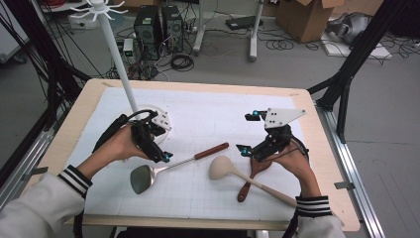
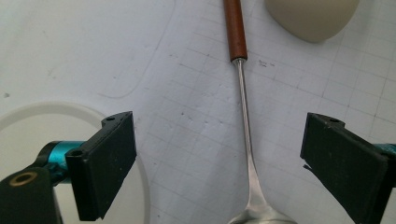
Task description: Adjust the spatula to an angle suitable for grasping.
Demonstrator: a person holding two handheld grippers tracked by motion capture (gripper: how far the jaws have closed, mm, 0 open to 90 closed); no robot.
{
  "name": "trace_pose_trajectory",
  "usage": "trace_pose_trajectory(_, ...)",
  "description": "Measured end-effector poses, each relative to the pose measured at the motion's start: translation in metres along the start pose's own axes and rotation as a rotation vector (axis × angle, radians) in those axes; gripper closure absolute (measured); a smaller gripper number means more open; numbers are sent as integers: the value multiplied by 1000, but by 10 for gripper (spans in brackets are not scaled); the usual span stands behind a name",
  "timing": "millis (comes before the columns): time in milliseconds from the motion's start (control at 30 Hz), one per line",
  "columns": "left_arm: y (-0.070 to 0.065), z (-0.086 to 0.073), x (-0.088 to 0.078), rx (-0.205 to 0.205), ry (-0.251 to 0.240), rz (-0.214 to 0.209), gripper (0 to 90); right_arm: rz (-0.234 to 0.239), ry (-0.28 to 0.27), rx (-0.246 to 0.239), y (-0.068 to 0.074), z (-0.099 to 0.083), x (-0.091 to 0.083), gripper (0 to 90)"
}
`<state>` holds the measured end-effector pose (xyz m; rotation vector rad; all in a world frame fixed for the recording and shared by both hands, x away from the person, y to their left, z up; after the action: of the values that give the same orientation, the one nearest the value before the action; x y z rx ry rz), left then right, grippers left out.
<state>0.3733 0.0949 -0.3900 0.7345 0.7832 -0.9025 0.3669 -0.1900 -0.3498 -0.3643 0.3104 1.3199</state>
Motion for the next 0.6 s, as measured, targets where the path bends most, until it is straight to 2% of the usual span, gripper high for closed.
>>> trace_pose_trajectory(33,-2,1,1,-6,20,-18,113,0,0,5,0,-1,0,3)
trace_pose_trajectory(100,-5,4,4,4,19,-21,128,4,1,6,1,-4,-1,3)
trace_pose_trajectory(133,-7,6,5,8,32,-35,136,2,4,8,1,-5,-1,3)
trace_pose_trajectory(200,-8,9,7,26,32,-28,149,0,-1,10,1,-7,-2,3)
trace_pose_trajectory(300,-11,14,11,30,30,-32,149,-3,-23,23,1,-7,-5,3)
trace_pose_trajectory(433,-13,17,19,47,69,-43,164,-9,-33,27,2,-8,-8,2)
trace_pose_trajectory(567,-17,17,26,44,106,-55,215,-12,-54,29,2,-9,-9,3)
trace_pose_trajectory(600,-20,18,33,52,125,-58,214,-16,-56,32,2,-9,-10,3)
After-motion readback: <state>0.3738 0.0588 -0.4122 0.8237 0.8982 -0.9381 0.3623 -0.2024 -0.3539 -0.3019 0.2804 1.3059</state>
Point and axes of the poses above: each handheld gripper's, and its own axes: x roughly forward along the jaws, z roughly out of its top, y roughly to its left, the point moved 6 cm from there along x, roughly forward along the jaws, and after that the axes turned 8 degrees about z, right-handed, at the moved point
